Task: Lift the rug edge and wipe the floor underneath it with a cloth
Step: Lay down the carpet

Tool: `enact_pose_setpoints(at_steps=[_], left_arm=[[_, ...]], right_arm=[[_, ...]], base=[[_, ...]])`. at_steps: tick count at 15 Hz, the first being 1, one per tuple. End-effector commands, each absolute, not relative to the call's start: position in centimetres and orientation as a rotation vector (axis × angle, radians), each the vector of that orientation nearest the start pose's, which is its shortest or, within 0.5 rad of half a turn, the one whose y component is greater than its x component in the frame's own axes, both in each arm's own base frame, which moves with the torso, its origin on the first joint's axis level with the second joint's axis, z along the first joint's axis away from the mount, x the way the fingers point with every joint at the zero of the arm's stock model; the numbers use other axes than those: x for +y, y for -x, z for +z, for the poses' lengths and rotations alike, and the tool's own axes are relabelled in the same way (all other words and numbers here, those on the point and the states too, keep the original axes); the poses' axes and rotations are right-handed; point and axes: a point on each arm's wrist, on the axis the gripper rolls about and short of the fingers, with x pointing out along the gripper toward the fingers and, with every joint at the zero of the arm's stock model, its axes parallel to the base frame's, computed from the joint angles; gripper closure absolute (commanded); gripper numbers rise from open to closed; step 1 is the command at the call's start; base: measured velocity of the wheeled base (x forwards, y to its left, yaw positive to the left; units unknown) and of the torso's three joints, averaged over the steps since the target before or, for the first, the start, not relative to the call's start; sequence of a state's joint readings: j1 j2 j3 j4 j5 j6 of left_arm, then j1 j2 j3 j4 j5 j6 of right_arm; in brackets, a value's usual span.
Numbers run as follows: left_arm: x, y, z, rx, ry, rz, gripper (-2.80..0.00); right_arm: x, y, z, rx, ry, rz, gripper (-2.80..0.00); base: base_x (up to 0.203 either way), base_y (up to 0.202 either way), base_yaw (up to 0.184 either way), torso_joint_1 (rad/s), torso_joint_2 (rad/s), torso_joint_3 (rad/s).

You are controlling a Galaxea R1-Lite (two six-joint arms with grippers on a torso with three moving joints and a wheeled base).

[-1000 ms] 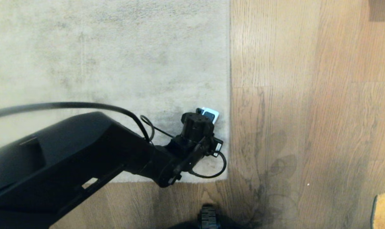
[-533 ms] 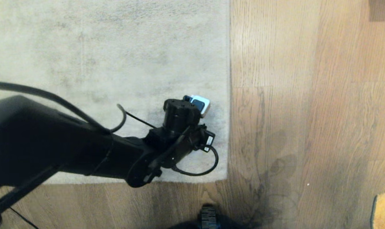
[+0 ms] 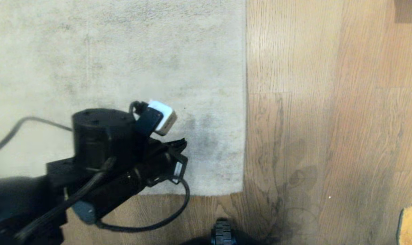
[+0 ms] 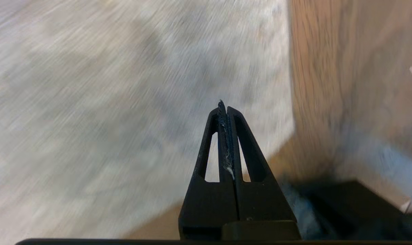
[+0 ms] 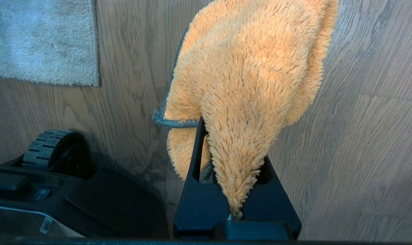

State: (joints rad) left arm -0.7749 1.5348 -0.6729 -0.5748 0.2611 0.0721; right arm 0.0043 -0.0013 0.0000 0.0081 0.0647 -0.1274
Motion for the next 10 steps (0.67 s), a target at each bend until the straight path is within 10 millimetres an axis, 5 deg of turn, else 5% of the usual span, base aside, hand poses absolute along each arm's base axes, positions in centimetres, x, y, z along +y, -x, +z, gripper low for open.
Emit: enact_pose_setpoints(at_steps=[1,10], left_arm=[[-13.4,-14.6,20.6,0.142,-0.165,-0.51,0.0],[-3.8,-7.5,16.0,0.143,-0.176,-0.275,0.0]], right_arm=[[0.1,2.3,7.5,0.003,0.129,0.07,0.0],[0.1,2.3,7.5,0.003,0.129,0.07,0.0]], base=[[0.0,0.0,0.0,0.0,0.0,0.0],[0.0,0.0,0.0,0.0,0.0,0.0]])
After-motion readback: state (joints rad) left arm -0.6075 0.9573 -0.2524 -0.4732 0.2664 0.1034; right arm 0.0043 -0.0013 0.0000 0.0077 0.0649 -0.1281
